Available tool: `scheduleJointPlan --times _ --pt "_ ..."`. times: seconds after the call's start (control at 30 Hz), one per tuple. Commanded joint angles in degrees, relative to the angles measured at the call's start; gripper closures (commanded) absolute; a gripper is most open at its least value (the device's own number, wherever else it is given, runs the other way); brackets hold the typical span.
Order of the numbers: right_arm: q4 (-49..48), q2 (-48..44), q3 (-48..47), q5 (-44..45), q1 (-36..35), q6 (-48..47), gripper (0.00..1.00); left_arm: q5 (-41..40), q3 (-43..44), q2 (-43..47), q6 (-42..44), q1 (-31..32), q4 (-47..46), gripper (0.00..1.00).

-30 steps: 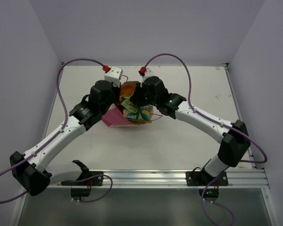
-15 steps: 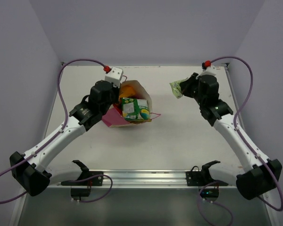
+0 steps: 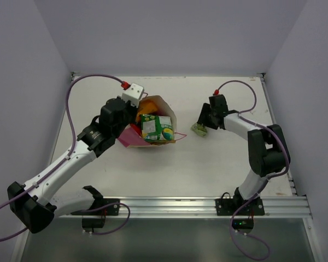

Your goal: Take the snacks out of the paper bag

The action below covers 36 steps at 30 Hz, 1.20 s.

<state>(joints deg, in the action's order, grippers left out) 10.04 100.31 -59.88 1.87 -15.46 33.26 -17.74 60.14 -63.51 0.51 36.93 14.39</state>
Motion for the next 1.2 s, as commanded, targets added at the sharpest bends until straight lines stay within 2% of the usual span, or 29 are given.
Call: scheduleJointPlan --times 0.0,0.1,0.2,0.37,0.47,0.67,0.87,1.0,1.03,1.07,1.1,1.17 --pt "1.98 -5.81 -3.05 1.56 0.08 -2.13 0.42 1.56 -0.11 1.02 1.95 -0.01 -3.23 1.00" --pt "8.99 -14.58 -5.94 0.51 -0.53 -4.94 0.15 1.48 0.41 0.14 1.95 -0.01 -3.67 1.00" --pt "14.29 -19.79 -9.81 0.50 -4.47 -6.97 0.07 1.65 0.94 -0.57 2.12 -0.01 -4.20 1.00" --pt "17.73 -26.04 -15.87 3.31 -17.46 -7.42 0.06 0.69 2.52 -2.67 2.65 -0.01 -4.81 1.00" --pt "17.29 -24.65 -18.33 4.81 -24.23 -6.54 0.07 0.42 3.49 -3.64 2.56 -0.01 -5.08 1.00" --pt "19.67 -15.16 -24.58 7.35 -31.19 -5.66 0.09 0.69 4.46 -4.26 1.86 -0.01 -4.64 1.00" --pt "19.05 -7.42 -25.20 7.27 -33.22 -5.13 0.09 0.60 4.46 -3.99 1.33 0.07 -4.02 1.00" --pt "19.05 -4.87 -24.76 8.76 -33.32 -4.60 0.18 0.77 4.20 -4.26 1.07 -0.01 -3.93 1.00" --pt "18.96 -4.60 -24.76 9.11 -33.32 -4.60 0.30 0.77 4.20 -4.26 1.07 -0.01 -3.93 1.00" --pt "18.70 -4.69 -24.59 9.29 -33.32 -4.52 0.37 0.69 4.20 -4.26 1.07 -0.01 -3.85 1.00" --pt "18.44 -5.04 -24.50 9.29 -33.32 -4.78 0.52 0.43 4.11 -4.17 1.07 -0.01 -3.76 1.00" --pt "17.65 -6.70 -24.06 9.38 -33.32 -4.95 0.68 0.07 4.11 -4.17 1.24 -0.01 -3.67 1.00"
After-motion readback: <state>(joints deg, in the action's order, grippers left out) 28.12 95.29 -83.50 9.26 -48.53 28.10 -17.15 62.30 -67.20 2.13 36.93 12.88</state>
